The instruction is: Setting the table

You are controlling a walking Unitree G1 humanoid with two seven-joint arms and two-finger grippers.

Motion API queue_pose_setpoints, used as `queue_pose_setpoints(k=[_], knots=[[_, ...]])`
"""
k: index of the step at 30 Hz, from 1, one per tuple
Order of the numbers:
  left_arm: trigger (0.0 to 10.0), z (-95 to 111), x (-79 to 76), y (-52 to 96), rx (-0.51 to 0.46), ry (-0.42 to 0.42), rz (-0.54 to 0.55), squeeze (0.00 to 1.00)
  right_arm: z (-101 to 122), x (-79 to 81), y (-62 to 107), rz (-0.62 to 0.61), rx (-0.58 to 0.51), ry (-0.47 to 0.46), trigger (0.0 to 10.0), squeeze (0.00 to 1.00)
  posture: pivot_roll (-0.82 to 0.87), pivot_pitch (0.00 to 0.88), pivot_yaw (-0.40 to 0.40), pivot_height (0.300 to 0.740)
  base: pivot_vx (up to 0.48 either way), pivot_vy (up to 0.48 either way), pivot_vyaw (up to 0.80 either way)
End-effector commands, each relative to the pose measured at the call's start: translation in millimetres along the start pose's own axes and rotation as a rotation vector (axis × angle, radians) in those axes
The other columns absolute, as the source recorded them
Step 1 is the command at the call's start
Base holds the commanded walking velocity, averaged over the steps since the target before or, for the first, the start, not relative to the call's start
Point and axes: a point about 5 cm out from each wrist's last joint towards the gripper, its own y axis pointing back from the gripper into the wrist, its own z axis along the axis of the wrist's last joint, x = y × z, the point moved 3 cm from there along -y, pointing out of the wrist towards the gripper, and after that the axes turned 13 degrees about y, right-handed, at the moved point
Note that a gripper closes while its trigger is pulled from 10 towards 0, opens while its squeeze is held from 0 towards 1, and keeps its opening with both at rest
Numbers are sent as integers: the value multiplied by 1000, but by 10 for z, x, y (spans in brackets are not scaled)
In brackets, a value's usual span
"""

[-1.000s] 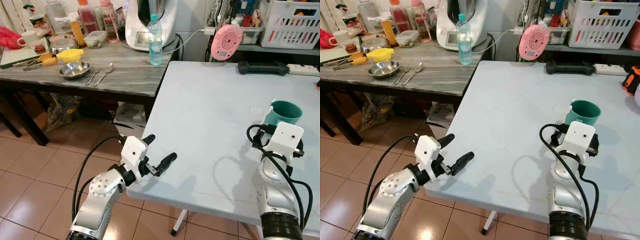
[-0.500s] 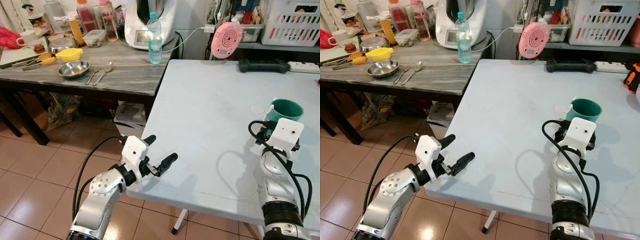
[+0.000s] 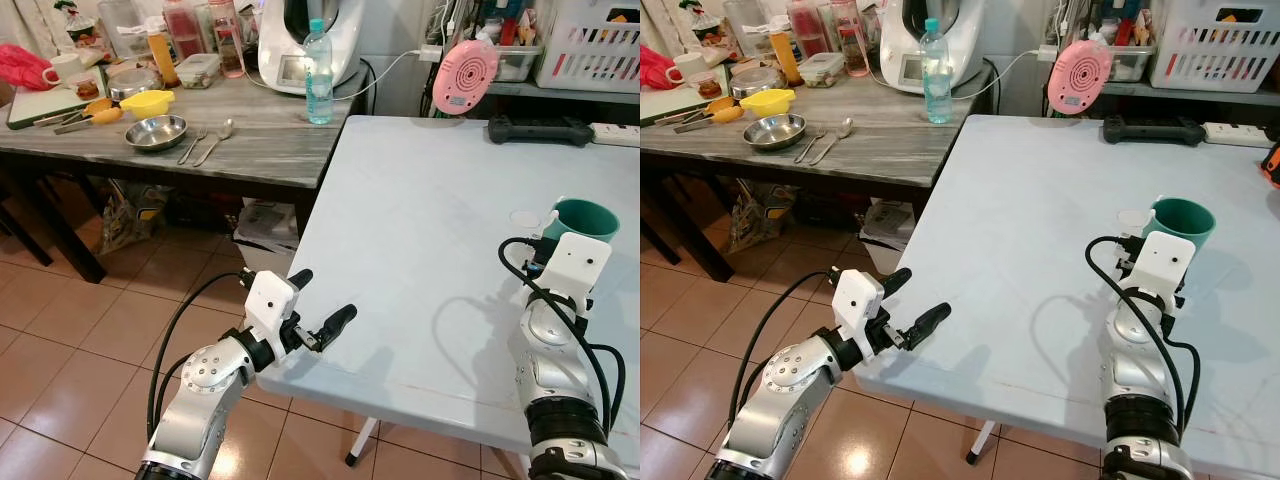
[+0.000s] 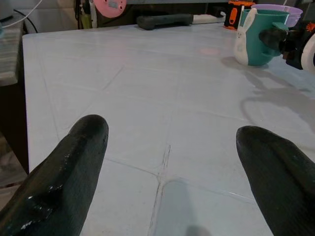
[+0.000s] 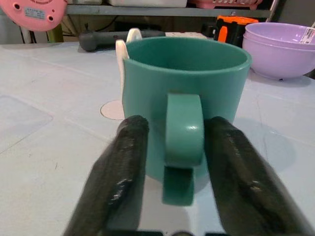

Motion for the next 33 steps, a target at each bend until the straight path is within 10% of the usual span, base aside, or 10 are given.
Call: queue_pose_setpoints(k=[1,20,33], knots=[[10000,-5,2,8,7,-3,4,0,57,36,-17,7,-19,3,0,0,-163,12,65,740,0,0,0],[10000,-17,-1,-14,6,4,11,0,69,20,-35,6,-33,12,0,0,-166,4,63,740,0,0,0],[10000,69,150,-5,-53,-35,119,0,358,492,319,318,-247,40,0,0,-170,4,53,740,0,0,0]])
